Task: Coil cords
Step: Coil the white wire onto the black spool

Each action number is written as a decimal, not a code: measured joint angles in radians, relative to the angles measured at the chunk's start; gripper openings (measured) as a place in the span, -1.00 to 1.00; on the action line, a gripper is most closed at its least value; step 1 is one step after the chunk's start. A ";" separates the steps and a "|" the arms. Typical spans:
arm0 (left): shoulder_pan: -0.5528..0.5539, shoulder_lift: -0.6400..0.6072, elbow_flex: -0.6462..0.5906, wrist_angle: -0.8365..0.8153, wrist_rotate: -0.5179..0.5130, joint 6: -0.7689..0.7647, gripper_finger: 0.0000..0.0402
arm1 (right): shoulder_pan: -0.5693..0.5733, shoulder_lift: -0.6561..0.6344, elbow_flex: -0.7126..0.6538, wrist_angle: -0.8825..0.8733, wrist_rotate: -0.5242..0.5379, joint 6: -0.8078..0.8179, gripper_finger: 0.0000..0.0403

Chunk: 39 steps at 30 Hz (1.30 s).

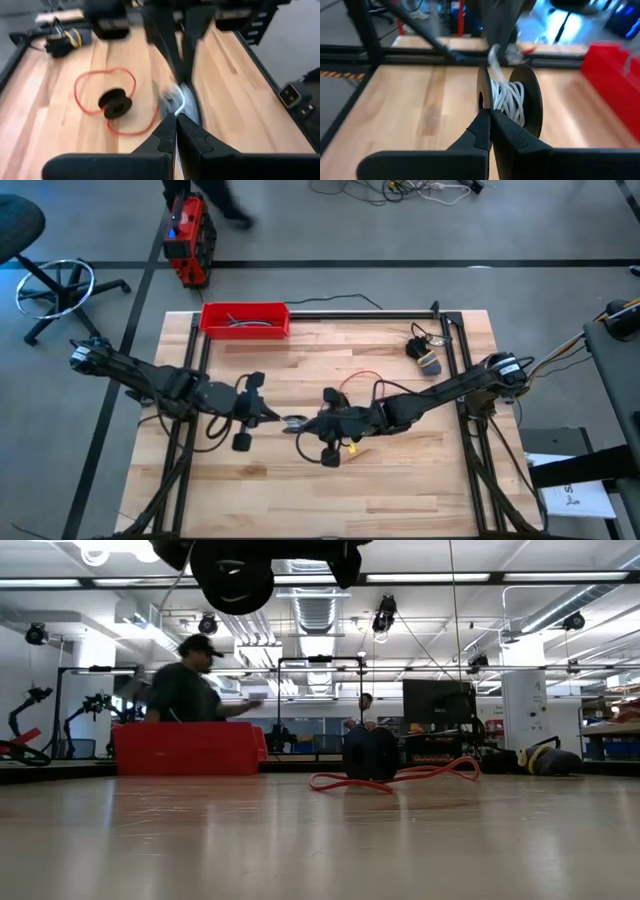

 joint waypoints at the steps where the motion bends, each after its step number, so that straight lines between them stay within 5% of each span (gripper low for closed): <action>1: -0.003 0.002 0.000 -0.012 0.004 -0.009 -1.00 | 0.005 0.000 0.008 -0.002 0.024 -0.012 -1.00; 8: -0.029 0.024 -0.001 -0.058 0.010 -0.055 -1.00 | 0.025 -0.002 0.078 -0.047 0.118 -0.128 -1.00; 19: -0.044 0.030 -0.038 0.005 0.010 -0.077 -0.92 | 0.063 -0.052 0.110 -0.045 0.126 -0.199 -1.00; 31: -0.050 0.031 -0.248 0.424 0.010 -0.094 -0.53 | 0.072 -0.081 0.111 -0.030 0.125 -0.235 -1.00; 39: -0.050 0.030 -0.333 0.525 0.010 -0.097 -0.34 | 0.078 -0.102 0.111 -0.042 0.122 -0.246 -1.00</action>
